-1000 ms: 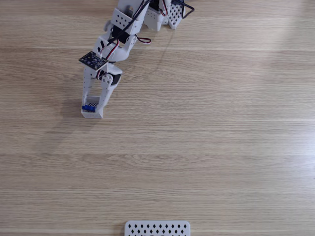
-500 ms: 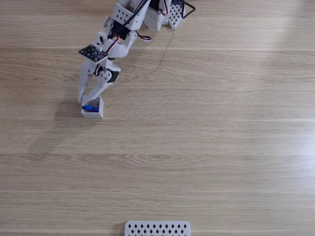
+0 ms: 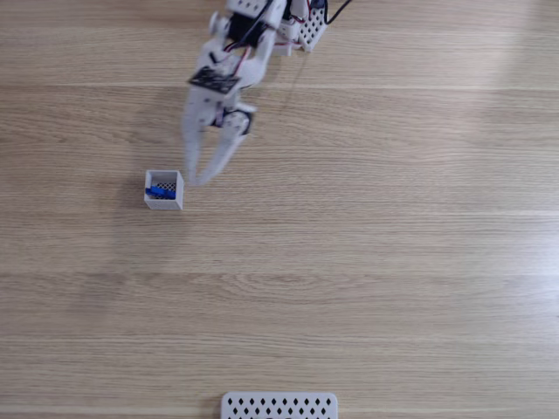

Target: Grasp a peg and put it in the crate.

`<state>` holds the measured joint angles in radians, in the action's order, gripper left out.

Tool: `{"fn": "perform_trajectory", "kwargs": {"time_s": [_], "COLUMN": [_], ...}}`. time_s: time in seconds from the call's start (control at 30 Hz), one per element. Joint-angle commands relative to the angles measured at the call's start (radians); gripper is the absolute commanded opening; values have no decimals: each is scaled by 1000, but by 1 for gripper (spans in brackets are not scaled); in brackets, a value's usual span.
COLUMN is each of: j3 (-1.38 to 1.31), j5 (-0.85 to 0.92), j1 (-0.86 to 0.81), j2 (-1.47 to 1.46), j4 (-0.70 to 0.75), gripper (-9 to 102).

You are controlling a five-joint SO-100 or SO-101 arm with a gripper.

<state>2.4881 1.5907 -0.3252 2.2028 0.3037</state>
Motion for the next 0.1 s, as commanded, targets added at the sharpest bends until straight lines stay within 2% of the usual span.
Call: {"fn": "perform_trajectory", "kwargs": {"time_s": [0.0,0.07], "j3": [-41,-41], "j5": [-8,-8], "j1": [124,181], "j2": [201,264], "j4": [156,239], "gripper": [-1,-1]}}
